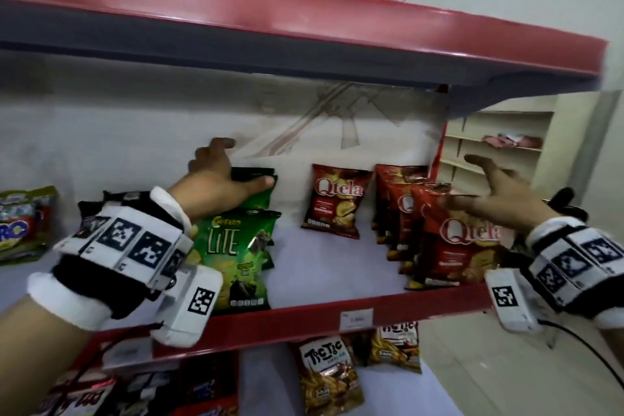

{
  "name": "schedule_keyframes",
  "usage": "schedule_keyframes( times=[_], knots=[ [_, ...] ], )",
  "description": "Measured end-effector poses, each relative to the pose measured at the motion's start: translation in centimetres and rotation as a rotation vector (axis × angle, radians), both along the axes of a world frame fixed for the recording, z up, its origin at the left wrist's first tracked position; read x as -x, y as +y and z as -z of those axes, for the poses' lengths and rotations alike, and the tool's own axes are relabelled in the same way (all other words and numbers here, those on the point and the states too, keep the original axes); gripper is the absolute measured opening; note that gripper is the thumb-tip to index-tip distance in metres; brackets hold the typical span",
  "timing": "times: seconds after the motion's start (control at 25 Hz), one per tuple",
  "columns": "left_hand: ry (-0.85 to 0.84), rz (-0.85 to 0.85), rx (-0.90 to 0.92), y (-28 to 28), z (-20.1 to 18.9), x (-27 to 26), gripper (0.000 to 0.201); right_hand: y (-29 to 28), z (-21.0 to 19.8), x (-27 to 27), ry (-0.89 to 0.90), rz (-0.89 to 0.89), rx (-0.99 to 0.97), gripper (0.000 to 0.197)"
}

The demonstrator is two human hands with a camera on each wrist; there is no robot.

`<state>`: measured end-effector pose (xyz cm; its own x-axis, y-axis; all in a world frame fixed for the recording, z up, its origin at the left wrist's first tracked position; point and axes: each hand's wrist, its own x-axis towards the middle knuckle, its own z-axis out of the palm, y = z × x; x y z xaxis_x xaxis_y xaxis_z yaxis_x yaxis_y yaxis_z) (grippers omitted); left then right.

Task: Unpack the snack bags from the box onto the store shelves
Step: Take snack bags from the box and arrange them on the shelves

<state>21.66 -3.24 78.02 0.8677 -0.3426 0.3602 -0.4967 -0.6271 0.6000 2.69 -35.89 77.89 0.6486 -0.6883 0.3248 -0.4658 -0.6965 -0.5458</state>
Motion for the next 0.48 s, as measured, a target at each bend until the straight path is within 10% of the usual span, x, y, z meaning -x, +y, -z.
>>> schedule_keyframes(
  times=[0.28, 0.48],
  knots=[
    [0.313, 0.589, -0.025, -14.4, 5.3, 8.0, 0.088, -1.6, 4.7, 2.6, -0.131, -0.203, -0.307, 0.106],
    [0.257, 0.57, 0.153, -18.1, 7.9, 9.2, 0.068, -1.0, 6.1, 2.1, -0.237, -0.468, -0.34, 0.087]
  ],
)
